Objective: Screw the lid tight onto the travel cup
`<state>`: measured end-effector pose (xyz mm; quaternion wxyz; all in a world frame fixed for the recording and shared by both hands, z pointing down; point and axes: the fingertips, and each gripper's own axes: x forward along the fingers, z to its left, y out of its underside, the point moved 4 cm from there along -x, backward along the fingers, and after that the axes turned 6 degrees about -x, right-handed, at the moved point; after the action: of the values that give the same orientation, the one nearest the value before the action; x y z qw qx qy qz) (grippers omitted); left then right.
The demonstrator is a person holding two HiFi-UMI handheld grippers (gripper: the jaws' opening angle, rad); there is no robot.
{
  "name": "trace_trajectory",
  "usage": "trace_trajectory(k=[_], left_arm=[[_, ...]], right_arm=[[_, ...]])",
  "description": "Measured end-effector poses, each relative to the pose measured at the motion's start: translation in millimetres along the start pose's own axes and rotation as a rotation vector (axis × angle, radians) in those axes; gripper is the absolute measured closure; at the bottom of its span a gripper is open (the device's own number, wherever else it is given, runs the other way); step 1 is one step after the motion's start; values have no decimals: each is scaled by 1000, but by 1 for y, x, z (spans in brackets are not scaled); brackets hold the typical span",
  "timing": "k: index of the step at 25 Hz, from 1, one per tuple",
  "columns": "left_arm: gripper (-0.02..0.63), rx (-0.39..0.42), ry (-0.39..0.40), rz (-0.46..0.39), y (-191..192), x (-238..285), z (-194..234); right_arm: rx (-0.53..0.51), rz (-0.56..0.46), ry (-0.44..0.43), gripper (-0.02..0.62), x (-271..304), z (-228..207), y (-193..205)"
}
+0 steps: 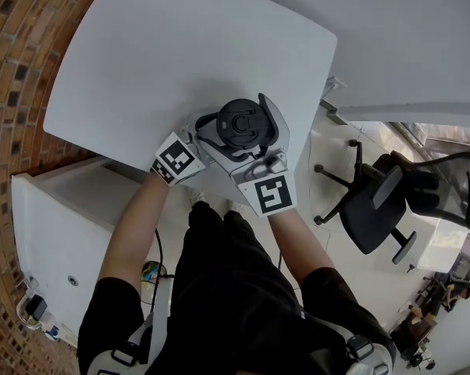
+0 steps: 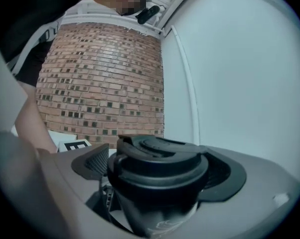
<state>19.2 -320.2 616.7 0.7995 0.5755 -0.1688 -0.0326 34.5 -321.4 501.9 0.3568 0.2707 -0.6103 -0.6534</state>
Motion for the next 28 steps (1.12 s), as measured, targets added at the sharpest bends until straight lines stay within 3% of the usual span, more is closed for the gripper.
trace_trajectory(k=[3,7,10,13,18,24,28], left_arm=[[252,-5,-1,-1,0,0,1],[252,-9,0,-1,0,1,1],[252,-5,-5,4,1,-1,2],[252,-24,2,10,3,0,0],[252,-21,4,8,3,0,0],[252,-29,3,17,5,-1,-1],[252,-32,-2,15,5,-1,-1]], right_arm=[[82,0,-45,48,-7,0,-1],[136,21,-350,49,-16,-10,-8],[39,39,-524,51,-6,-13,-12],[-74,62,-586,54,0,-5,-8],[-15,18,-474,98,1,-5,-9],[24,-29,-270,98,0,-7,-13],[60,-39,-40,106,-6,-10,-12]])
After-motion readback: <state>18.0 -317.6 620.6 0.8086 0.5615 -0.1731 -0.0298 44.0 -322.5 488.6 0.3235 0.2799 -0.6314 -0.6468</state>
